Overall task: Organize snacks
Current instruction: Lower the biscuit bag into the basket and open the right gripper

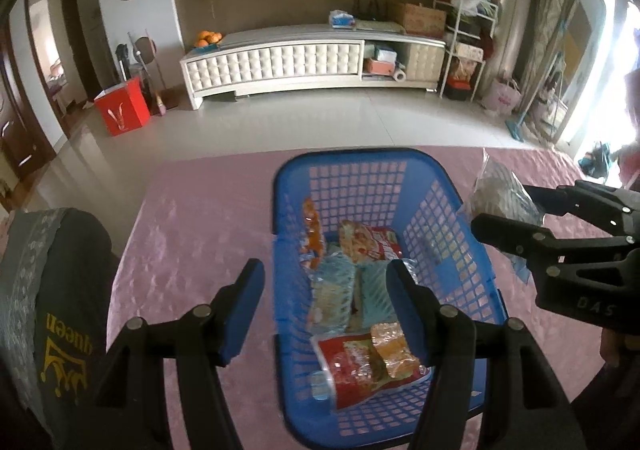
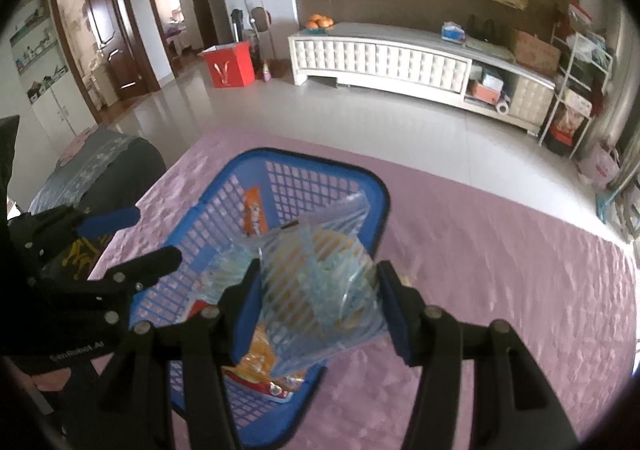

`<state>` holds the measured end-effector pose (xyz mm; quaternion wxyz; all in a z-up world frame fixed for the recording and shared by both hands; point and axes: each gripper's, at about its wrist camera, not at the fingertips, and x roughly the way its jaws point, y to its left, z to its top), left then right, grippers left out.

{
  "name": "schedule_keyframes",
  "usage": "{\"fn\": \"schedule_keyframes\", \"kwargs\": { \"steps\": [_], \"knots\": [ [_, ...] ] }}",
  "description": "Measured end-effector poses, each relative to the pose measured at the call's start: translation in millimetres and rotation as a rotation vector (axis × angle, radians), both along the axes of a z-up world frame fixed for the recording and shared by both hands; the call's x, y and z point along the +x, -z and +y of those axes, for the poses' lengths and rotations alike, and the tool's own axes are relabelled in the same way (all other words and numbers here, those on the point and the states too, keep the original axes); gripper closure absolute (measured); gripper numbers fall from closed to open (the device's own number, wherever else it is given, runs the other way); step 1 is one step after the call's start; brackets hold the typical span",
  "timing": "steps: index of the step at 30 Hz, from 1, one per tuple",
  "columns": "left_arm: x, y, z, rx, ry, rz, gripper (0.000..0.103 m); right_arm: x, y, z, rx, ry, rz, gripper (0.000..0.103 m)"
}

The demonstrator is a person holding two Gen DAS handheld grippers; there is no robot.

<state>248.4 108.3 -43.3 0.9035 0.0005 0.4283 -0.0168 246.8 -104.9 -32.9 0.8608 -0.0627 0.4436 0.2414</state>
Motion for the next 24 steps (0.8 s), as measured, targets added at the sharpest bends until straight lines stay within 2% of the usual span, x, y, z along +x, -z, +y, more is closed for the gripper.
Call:
{"fn": "schedule_keyframes", "kwargs": {
  "steps": [9, 24],
  "knots": [
    [15.5, 12.0, 33.2, -0.077, -0.049, 0.028, 0.042, 24.8, 17.6, 35.1, -0.037, -0.052, 0.017, 0.043],
    [30.8, 34.1, 38.9, -0.098, -0.035, 0.063, 0.042, 50.9, 54.2, 60.3, -0.163, -0.102, 0.032, 0.043]
  ]
}}
